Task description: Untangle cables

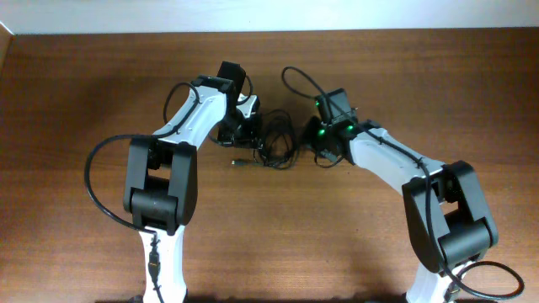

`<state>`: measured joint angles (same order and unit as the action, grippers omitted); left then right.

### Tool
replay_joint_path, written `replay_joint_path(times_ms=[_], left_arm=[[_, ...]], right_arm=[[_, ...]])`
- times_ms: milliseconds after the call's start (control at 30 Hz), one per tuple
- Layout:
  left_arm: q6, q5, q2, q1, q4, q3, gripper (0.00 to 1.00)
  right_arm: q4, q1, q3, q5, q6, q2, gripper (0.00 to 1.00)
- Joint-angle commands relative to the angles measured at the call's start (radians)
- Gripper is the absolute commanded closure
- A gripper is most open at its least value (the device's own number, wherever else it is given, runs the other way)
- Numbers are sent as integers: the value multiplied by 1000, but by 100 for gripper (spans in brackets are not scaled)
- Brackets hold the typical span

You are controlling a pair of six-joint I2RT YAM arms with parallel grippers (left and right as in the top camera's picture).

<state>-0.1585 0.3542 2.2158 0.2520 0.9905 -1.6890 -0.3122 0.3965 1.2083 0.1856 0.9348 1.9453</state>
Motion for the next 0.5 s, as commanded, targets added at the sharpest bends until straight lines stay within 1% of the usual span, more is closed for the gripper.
replay_joint_path(times_ms=[0,33,133,167,200,233,267,367,433,467], left_arm=[[-8,-3,-32,-9,9,6,94],[-8,1,-32,-17,14,6,91],[-5,9,-36,-40,21,6,89],[-5,21,-36,-52,24,6,86],[-5,39,-36,-59,24,6,78],[-5,55,-36,-63,27,6,50],[2,68,-36,-65,29,6,41],[78,149,-36,-64,19,6,40],[163,246,-36,-60,10,6,40],[165,249,-36,-58,8,6,41]], right_arm=[[-45,43,-14,-10,-23,-6,77],[-67,44,-16,-13,-23,-6,77],[-98,41,-16,-13,-23,-6,77],[-101,42,-18,-12,-31,-6,78],[-100,42,-19,-10,-46,-6,81],[-100,42,-19,2,-65,-6,85],[-100,42,-19,13,-83,-6,87],[-100,42,-19,17,-117,-6,87],[-99,42,-19,17,-116,-6,87],[-99,42,-19,17,-116,-6,87]])
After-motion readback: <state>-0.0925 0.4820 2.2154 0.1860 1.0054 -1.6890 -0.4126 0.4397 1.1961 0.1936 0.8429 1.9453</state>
